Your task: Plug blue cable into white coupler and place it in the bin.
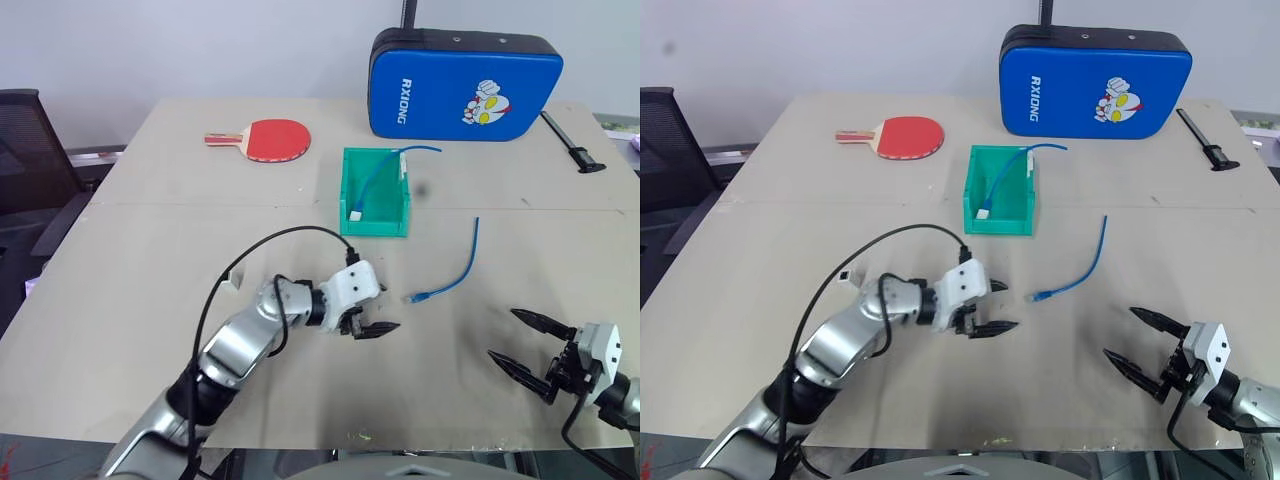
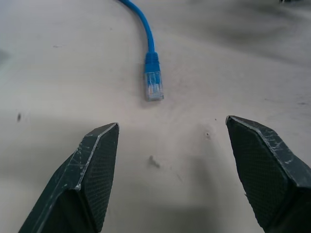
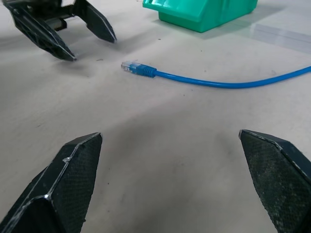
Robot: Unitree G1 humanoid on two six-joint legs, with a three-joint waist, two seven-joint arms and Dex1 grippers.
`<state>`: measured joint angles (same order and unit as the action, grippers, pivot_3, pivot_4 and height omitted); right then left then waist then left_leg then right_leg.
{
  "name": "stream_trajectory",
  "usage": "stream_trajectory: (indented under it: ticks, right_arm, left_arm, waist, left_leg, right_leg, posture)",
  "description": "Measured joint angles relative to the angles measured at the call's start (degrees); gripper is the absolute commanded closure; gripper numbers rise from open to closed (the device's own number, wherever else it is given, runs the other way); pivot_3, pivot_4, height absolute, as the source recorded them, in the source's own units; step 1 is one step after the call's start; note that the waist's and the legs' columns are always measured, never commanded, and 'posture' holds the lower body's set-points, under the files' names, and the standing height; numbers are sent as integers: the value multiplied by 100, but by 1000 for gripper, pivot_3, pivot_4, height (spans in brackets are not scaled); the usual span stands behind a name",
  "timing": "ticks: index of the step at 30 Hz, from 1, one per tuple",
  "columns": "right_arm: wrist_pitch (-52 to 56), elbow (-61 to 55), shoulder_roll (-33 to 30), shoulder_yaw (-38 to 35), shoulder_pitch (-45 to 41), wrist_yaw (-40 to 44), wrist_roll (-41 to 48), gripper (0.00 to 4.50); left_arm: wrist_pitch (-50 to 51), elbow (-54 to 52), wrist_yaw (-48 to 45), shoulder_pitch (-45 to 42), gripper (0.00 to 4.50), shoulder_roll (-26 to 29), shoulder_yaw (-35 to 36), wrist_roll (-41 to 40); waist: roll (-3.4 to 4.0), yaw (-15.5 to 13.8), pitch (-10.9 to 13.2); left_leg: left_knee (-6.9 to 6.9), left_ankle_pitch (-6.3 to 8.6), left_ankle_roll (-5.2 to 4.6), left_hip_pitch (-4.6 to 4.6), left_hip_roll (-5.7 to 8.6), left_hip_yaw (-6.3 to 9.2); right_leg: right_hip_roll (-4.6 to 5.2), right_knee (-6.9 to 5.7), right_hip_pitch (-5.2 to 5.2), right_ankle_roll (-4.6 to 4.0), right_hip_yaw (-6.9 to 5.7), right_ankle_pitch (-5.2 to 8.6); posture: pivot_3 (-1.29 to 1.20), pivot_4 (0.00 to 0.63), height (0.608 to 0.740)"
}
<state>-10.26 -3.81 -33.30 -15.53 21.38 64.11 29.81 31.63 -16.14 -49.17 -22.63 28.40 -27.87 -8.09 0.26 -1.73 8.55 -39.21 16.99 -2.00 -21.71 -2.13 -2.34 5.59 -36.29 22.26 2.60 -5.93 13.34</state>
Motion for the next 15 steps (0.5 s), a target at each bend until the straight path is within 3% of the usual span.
stream_trajectory:
  ticks: [15]
  right_arm:
    - [-38,-194,84,-35,214,-165,-4,43]
  left_arm:
    - [3,858,269,-538,933,-841,-374,618]
  waist:
    - [-3,-40,1]
  left_leg:
    - [-1,1,-2,-5,-1,-23]
  right_leg:
    - [-43,-5,22,0,86,0]
  posture:
    - [0,150,728]
